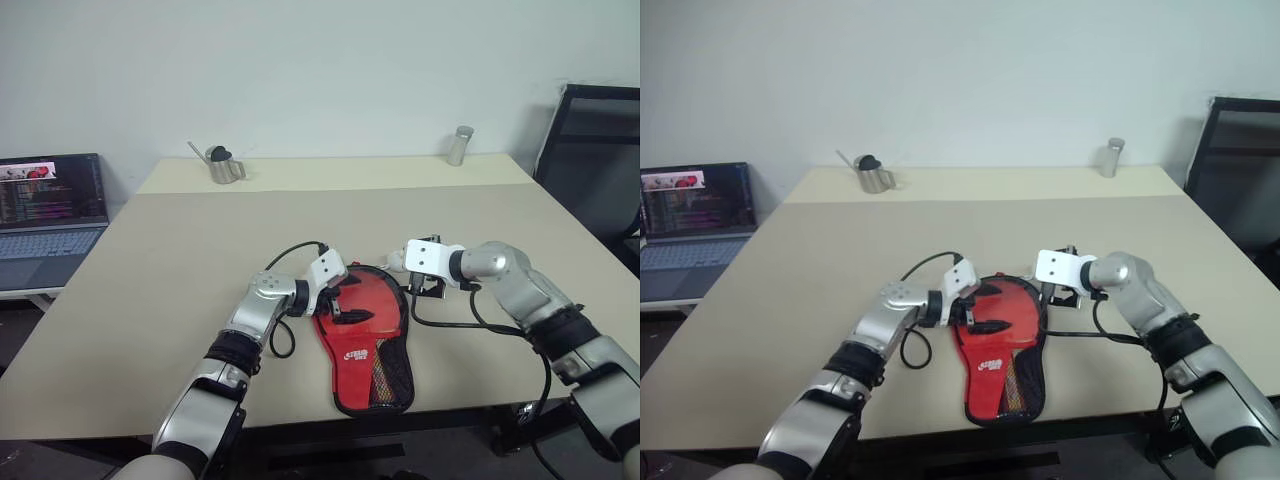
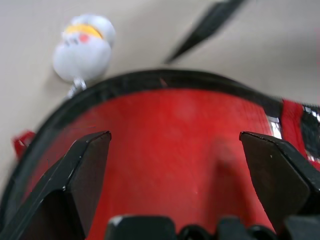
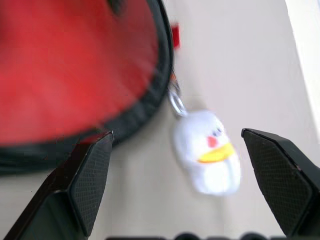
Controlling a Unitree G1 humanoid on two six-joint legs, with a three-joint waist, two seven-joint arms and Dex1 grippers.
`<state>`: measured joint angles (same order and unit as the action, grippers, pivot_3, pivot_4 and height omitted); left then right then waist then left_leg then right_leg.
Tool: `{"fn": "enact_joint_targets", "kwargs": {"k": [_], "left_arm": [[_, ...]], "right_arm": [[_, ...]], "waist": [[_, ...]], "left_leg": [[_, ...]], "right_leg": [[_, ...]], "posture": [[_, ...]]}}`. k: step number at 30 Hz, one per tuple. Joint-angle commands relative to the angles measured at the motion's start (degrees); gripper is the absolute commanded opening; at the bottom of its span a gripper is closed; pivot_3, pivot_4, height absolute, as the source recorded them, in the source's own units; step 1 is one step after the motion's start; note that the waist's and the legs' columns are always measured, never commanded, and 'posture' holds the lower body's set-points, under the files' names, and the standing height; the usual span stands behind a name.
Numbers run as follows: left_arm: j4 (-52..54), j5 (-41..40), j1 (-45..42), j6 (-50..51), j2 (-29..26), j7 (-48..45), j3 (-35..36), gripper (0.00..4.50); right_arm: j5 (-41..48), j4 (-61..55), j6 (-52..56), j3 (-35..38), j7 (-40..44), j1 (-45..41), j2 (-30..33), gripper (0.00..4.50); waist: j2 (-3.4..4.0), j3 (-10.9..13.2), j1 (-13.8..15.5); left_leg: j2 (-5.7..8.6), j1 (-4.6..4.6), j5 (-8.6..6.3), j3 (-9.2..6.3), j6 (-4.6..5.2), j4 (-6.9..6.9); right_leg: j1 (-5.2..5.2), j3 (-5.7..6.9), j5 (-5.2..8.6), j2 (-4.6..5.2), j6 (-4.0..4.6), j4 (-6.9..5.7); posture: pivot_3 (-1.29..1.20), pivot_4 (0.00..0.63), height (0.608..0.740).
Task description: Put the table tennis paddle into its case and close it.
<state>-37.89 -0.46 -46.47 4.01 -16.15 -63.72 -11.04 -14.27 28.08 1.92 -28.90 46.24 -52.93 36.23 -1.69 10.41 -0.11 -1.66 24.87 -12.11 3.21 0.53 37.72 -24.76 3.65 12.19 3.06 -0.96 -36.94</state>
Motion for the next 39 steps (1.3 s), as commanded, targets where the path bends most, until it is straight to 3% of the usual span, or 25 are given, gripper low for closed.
{"fn": "enact_joint_targets", "kwargs": {"k": [1, 9, 15, 18, 27, 29, 35, 39], "left_arm": [[4.25, -0.65, 0.5, 0.62, -0.55, -0.49, -0.53, 4.48], [7.33, -0.59, 1.96, 2.55, -0.43, 0.05, -0.71, 4.48], [8.94, -0.71, 2.71, 3.47, -0.4, 0.46, -1.2, 4.48], [9.48, -0.8, 3.04, 3.75, -0.46, 0.48, -1.53, 4.5], [2.96, 0.55, 2.02, 0.88, -0.16, 0.9, -2.56, 4.5], [-0.57, 0.95, 1.88, -0.51, 0.35, 1.07, -2.97, 4.5], [-7.37, 1.11, 2.72, -2.93, 1.06, -0.28, -3.7, 4.5], [-11.17, 1.95, 2.78, -4.32, 0.98, -0.35, -4.46, 4.5]], "right_arm": [[-7.28, 9.72, -9.78, -2.26, -4.15, -5.18, -0.8, 4.5], [-17.66, 27.24, -20.36, -5.8, -12.56, -12.52, -4.74, 4.5], [-19.91, 35.35, -21.94, -5.66, -16.07, -15.65, -9.17, 4.5], [-20.5, 37.61, -22.12, -5.58, -16.82, -16.1, -10.98, 3.88], [-21.73, 41.37, -20.35, -5.17, -18.22, -16.77, -13.66, 0.61], [-21.09, 41.01, -20.29, -4.43, -17.42, -16.85, -13.39, 0.1], [-19.31, 38.08, -20.56, -2.29, -13.07, -15.79, -10.12, 0.0], [-17.01, 30.38, -20.2, -0.09, -6.49, -11.25, -4.57, 0.0]], "waist": [[0.02, 0.01, -0.01], [0.03, 0.02, -0.06], [0.04, 0.02, -0.36], [0.04, 0.02, -0.41], [0.06, 0.01, -0.46], [0.07, 0.0, -0.44], [0.1, -0.02, -0.43], [0.11, -0.08, -0.28]], "left_leg": [[0.0, 0.0, 0.0, 0.02, 0.0, 0.0], [0.0, -0.01, 0.0, 0.07, 0.0, 0.0], [-0.02, -0.02, 0.01, 0.14, 0.0, 0.0], [-0.02, -0.04, 0.01, 0.15, 0.0, 0.0], [-0.02, -0.07, 0.01, 0.17, 0.0, 0.0], [-0.02, -0.09, 0.01, 0.16, 0.01, 0.01], [-0.01, -0.38, 0.01, 0.13, 0.01, 0.04], [-0.01, -0.53, 0.0, 0.08, 0.02, 0.03]], "right_leg": [[-0.02, -0.03, 0.0, 0.0, 0.0, -0.01], [-0.06, -0.12, -0.01, 0.0, 0.01, -0.07], [-0.12, -0.22, -0.03, -0.02, 0.04, -0.17], [-0.11, -0.24, -0.04, -0.02, 0.06, -0.19], [-0.11, -0.29, -0.07, -0.02, 0.09, -0.21], [-0.09, -0.28, -0.07, -0.02, 0.09, -0.23], [0.3, -0.25, -0.04, -0.01, 0.01, -0.18], [0.51, -0.21, -0.03, -0.01, 0.0, -0.1]], "posture": [[0.0, 0.15, 0.74], [0.0, 0.15, 0.74], [0.0, 0.15, 0.74], [0.0, 0.15, 0.74], [0.0, 0.15, 0.74], [0.0, 0.15, 0.74], [0.0, 0.15, 0.74], [0.0, 0.15, 0.74]]}}
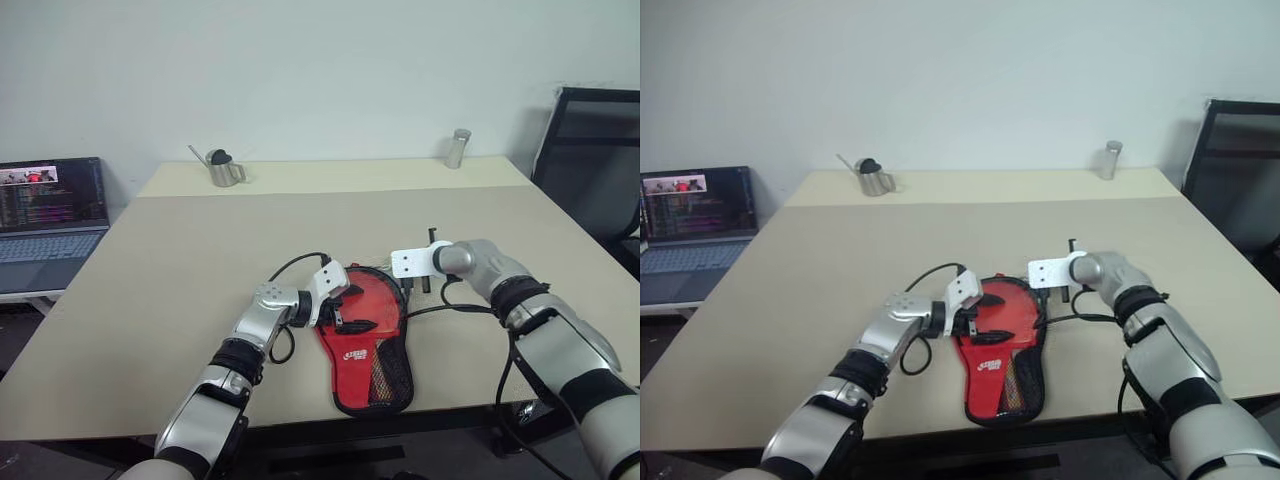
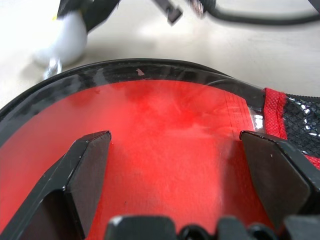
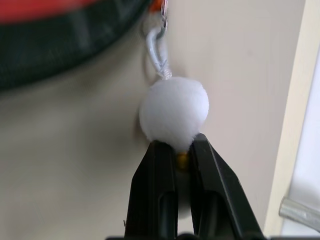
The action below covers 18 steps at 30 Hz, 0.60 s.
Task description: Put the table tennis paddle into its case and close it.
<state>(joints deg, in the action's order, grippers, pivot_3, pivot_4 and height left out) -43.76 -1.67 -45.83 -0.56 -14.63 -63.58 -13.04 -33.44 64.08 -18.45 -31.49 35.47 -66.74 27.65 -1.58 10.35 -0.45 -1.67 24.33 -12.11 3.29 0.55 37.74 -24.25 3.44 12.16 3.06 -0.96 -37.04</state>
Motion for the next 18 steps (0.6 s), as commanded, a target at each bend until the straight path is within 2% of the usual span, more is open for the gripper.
{"fn": "enact_joint_targets", "kwargs": {"k": [1, 3, 8, 14, 18], "left_arm": [[-6.07, 3.23, 1.99, 0.08, -0.45, -0.45, -2.47, 4.5], [-7.19, 3.25, 1.65, -0.24, -0.29, -0.48, -2.36, 4.5], [-9.79, 3.2, 0.11, -0.59, 1.32, -0.36, -2.33, 4.5], [-12.25, 3.38, -1.49, -1.53, 2.96, -0.01, -2.31, 4.5], [-13.98, 3.61, -2.62, -2.21, 3.92, 0.29, -2.28, 4.5]], "right_arm": [[2.83, -8.91, 0.59, 3.06, 6.24, 4.4, 5.69, 0.0], [3.69, -14.14, 2.01, 3.94, 8.76, 7.08, 7.63, 0.0], [7.56, -38.52, 9.13, 8.57, 17.83, 20.34, 16.51, 0.0], [12.74, -67.53, 22.85, 15.82, 26.75, 36.85, 24.4, 0.0], [16.44, -82.57, 32.07, 20.66, 31.39, 45.7, 28.38, 0.0]], "waist": [[0.02, -0.06, 0.25], [0.05, -0.08, 0.27], [0.22, -0.18, 0.61], [0.33, -0.27, 1.49], [0.31, -0.31, 2.0]], "left_leg": [[0.0, -0.06, 0.0, -0.02, 0.0, -0.01], [0.0, -0.14, -0.01, -0.01, 0.01, -0.01], [0.01, -0.24, -0.01, -0.02, 0.0, -0.01], [0.04, -0.25, -0.03, -0.05, -0.01, 0.02], [0.06, -0.19, -0.04, -0.13, -0.03, 0.05]], "right_leg": [[0.07, 0.02, 0.0, 0.0, 0.0, 0.02], [0.14, 0.02, 0.01, 0.01, 0.0, 0.03], [0.21, 0.04, 0.02, 0.02, -0.01, 0.02], [0.25, 0.1, 0.04, 0.06, -0.01, 0.08], [0.25, 0.2, 0.21, 0.1, 0.26, 0.12]], "posture": [[0.0, 0.15, 0.74], [0.0, 0.15, 0.74], [0.0, 0.15, 0.74], [0.0, 0.15, 0.74], [0.0, 0.15, 0.74]]}}
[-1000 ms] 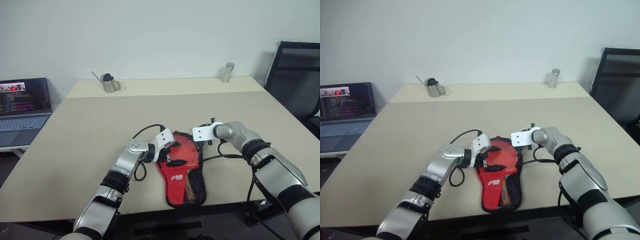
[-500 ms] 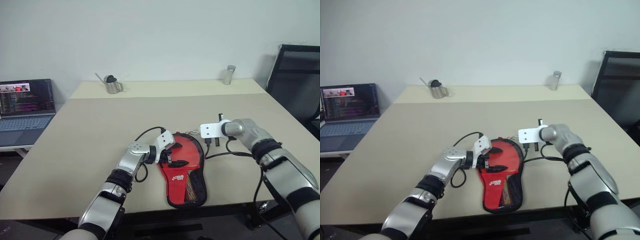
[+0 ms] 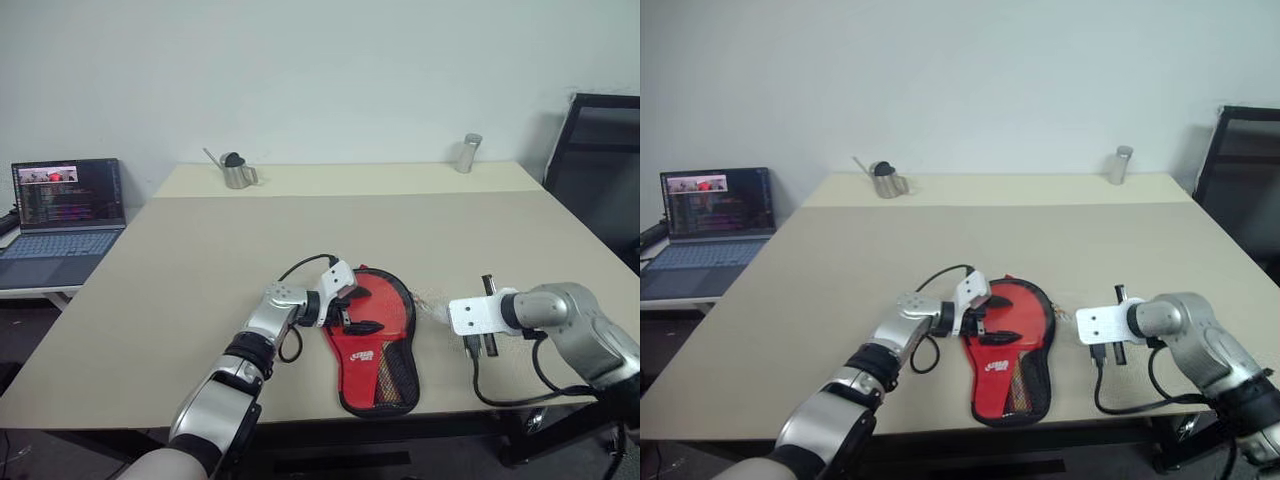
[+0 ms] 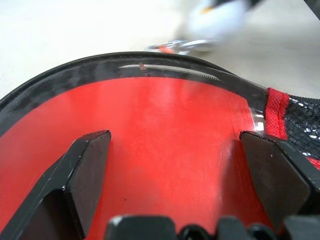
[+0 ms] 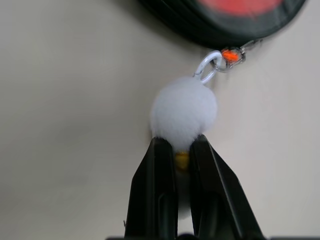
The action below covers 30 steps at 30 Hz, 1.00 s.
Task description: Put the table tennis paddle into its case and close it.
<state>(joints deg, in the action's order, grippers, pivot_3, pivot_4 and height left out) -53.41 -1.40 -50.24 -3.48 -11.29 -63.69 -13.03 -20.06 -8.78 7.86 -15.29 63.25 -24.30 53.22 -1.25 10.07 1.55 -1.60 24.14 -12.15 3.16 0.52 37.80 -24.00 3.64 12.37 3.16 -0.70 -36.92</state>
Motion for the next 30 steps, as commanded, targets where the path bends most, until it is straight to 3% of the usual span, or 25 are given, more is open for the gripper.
{"fn": "enact_joint_targets", "kwargs": {"k": [1, 6, 13, 17, 24, 30], "left_arm": [[-4.76, 3.42, 1.49, 0.54, 0.81, 0.59, -2.24, 4.5], [-7.11, 3.79, -0.18, -0.43, 2.14, 1.62, -2.07, 4.5], [-9.35, 4.15, -1.61, -1.62, 3.73, 3.41, -1.5, 4.5], [-10.52, 4.56, -2.29, -2.03, 4.49, 4.38, -1.43, 4.5], [-12.4, 5.39, -3.39, -3.09, 5.68, 6.36, -1.31, 4.5], [-13.0, 5.39, -3.55, -3.52, 5.76, 7.08, -1.08, 4.5]], "right_arm": [[3.92, -12.67, 7.74, 5.45, 4.49, 5.16, 3.73, 0.0], [7.57, -27.36, 17.14, 9.43, 7.24, 15.71, 6.77, 0.0], [8.2, -39.8, 24.48, 11.04, 6.55, 27.66, 8.57, 0.0], [12.76, -46.89, 29.32, 13.4, 8.42, 33.88, 9.54, 0.0], [25.7, -51.22, 33.96, 17.63, 11.9, 36.51, 11.4, 0.0], [29.55, -51.22, 33.83, 14.64, 7.13, 34.65, 12.61, 0.0]], "waist": [[-0.03, -0.02, 0.03], [-0.09, -0.04, 0.19], [-0.1, -0.03, 0.13], [-0.08, -0.05, 0.29], [-0.14, -0.05, 0.07], [-0.14, -0.05, 0.06]], "left_leg": [[0.0, -0.01, -0.02, 0.0, -0.01, 0.01], [0.02, -0.07, -0.05, -0.21, -0.06, 0.05], [0.02, -0.18, -0.32, -0.3, -0.45, 0.04], [-0.01, -0.16, -0.38, -0.48, -0.45, 0.01], [-0.03, -0.23, -0.52, -0.84, -0.43, 0.03], [-0.03, -0.23, -0.56, -0.94, -0.49, -0.01]], "right_leg": [[0.01, 0.0, 0.03, 0.0, 0.01, 0.02], [0.21, 0.18, 0.06, 0.07, 0.04, 0.14], [0.41, 0.24, 0.08, 0.13, 0.02, 0.28], [0.5, 0.35, 0.09, 0.14, 0.01, 0.52], [0.73, 0.5, 0.09, 0.27, 0.0, 0.96], [0.74, 0.62, 0.1, 0.33, 0.02, 0.99]], "posture": [[0.0, 0.15, 0.74], [0.0, 0.15, 0.74], [0.0, 0.15, 0.74], [0.0, 0.15, 0.74], [0.0, 0.15, 0.74], [0.0, 0.15, 0.74]]}}
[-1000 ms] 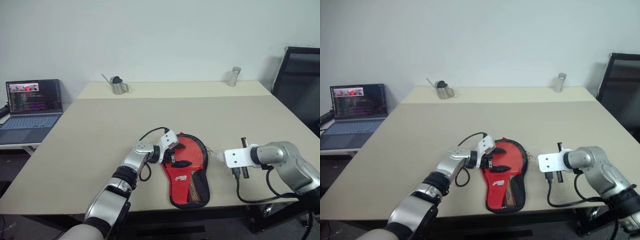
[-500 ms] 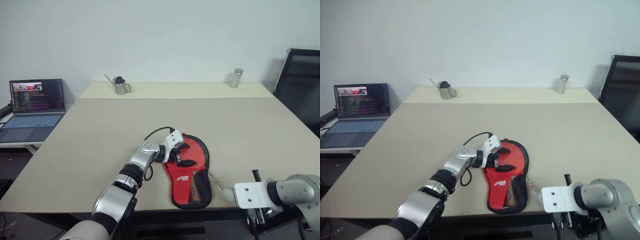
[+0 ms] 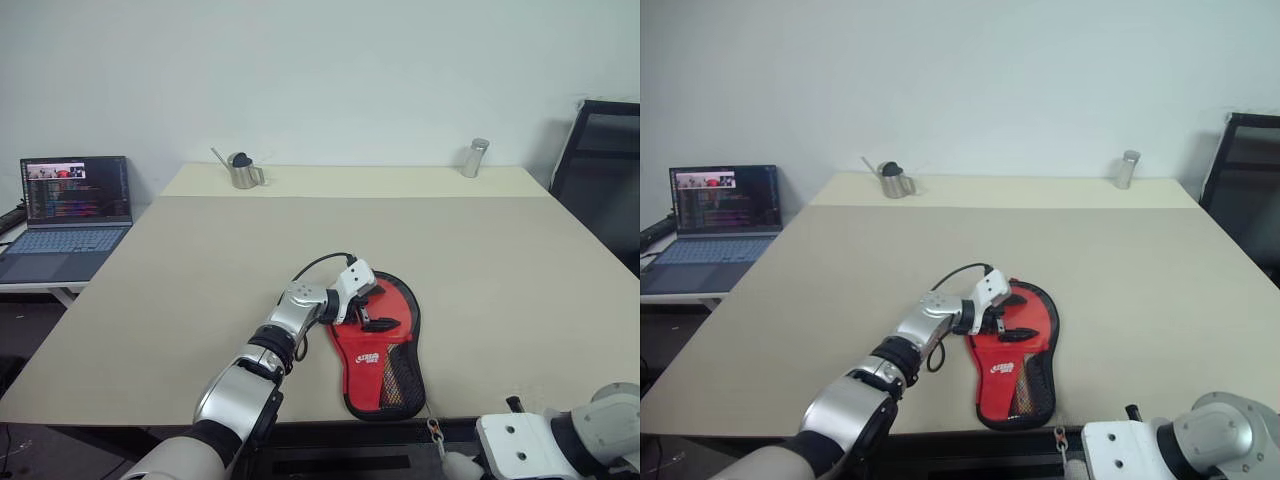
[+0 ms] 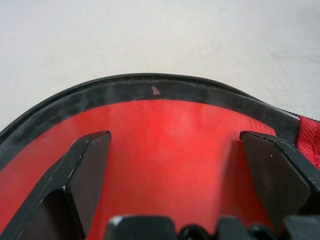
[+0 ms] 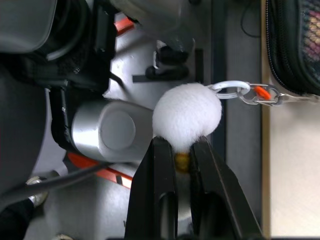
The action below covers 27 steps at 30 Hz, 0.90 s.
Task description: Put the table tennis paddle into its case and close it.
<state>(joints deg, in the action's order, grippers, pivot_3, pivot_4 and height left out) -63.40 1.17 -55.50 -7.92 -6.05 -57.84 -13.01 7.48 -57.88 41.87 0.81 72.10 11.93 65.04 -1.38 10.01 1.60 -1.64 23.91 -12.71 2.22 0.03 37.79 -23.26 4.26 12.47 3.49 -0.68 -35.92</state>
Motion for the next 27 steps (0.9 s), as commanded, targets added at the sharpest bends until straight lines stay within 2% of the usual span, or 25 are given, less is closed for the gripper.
{"fn": "enact_joint_targets", "kwargs": {"k": [1, 4, 9, 17, 18, 22, 26, 27], "left_arm": [[-2.92, 2.78, 1.86, 0.89, 0.45, 1.22, -1.09, 4.5], [-2.63, 2.7, 2.3, 0.88, 0.1, 1.25, -1.03, 4.5], [-2.23, 2.68, 2.68, 0.86, -0.29, 1.21, -1.04, 4.5], [-0.57, 1.91, 2.87, 1.41, 0.03, 0.82, -0.62, 4.5], [-0.2, 1.75, 2.9, 1.38, 0.07, 0.66, -0.55, 4.5], [2.22, 0.87, 3.13, 2.33, 0.29, -0.36, -0.06, 4.5], [8.11, 0.06, 4.44, 3.45, 0.14, -2.69, -0.01, 4.5], [9.88, -0.22, 4.79, 4.07, -0.14, -2.77, 0.26, 4.5]], "right_arm": [[2.39, -2.12, 0.5, -1.79, -2.23, -2.66, 0.99, 0.0], [3.32, -1.1, 1.61, -1.77, -3.16, -5.91, 1.21, 0.0], [12.04, -0.99, 7.32, 0.42, -2.69, -12.06, 0.2, 1.5], [26.75, 1.18, 16.01, 2.18, -6.08, -21.57, -2.27, 4.33], [26.9, 3.24, 16.63, 1.55, -8.24, -24.02, -4.02, 4.49], [25.76, 12.8, 18.23, -0.91, -14.4, -30.75, -9.02, 4.49], [19.18, 23.2, 9.32, -2.68, -18.02, -29.81, -11.29, 4.49], [17.81, 26.05, 6.3, -2.66, -18.97, -30.06, -12.63, 4.49]], "waist": [[0.0, 0.0, -0.03], [-0.02, 0.01, -0.06], [-0.02, 0.01, -0.13], [-0.02, 0.01, -0.2], [-0.02, 0.02, -0.21], [-0.05, 0.05, -0.24], [-0.02, 0.03, -0.19], [-0.02, 0.03, -0.19]], "left_leg": [[0.0, 0.01, 0.0, -0.01, 0.0, 0.0], [0.01, 0.0, -0.01, -0.02, -0.01, 0.0], [0.0, 0.0, -0.01, -0.05, -0.02, 0.0], [-0.02, 0.01, -0.02, -0.08, -0.02, -0.02], [-0.02, 0.01, -0.02, -0.08, -0.02, -0.02], [-0.03, 0.04, -0.04, -0.07, -0.05, -0.03], [-0.03, 0.19, -0.12, -0.02, -0.01, -0.09], [-0.02, 0.41, 0.04, 0.06, 0.32, -0.11]], "right_leg": [[0.0, 0.01, 0.0, 0.0, 0.0, 0.0], [0.0, 0.01, 0.0, 0.0, 0.0, 0.02], [0.0, 0.03, 0.0, 0.0, 0.0, 0.02], [0.0, 0.03, 0.0, 0.02, 0.0, 0.04], [0.0, 0.03, 0.0, 0.02, 0.0, 0.05], [-0.03, 0.05, 0.0, 0.05, 0.0, 0.1], [-0.06, 0.09, 0.0, 0.08, 0.0, 0.27], [-0.05, 0.06, 0.01, 0.08, -0.02, 0.26]], "posture": [[0.0, 0.15, 0.74], [0.0, 0.15, 0.74], [0.0, 0.15, 0.74], [0.0, 0.15, 0.74], [0.0, 0.15, 0.74], [0.0, 0.15, 0.74], [0.0, 0.15, 0.74], [0.0, 0.15, 0.74]]}}
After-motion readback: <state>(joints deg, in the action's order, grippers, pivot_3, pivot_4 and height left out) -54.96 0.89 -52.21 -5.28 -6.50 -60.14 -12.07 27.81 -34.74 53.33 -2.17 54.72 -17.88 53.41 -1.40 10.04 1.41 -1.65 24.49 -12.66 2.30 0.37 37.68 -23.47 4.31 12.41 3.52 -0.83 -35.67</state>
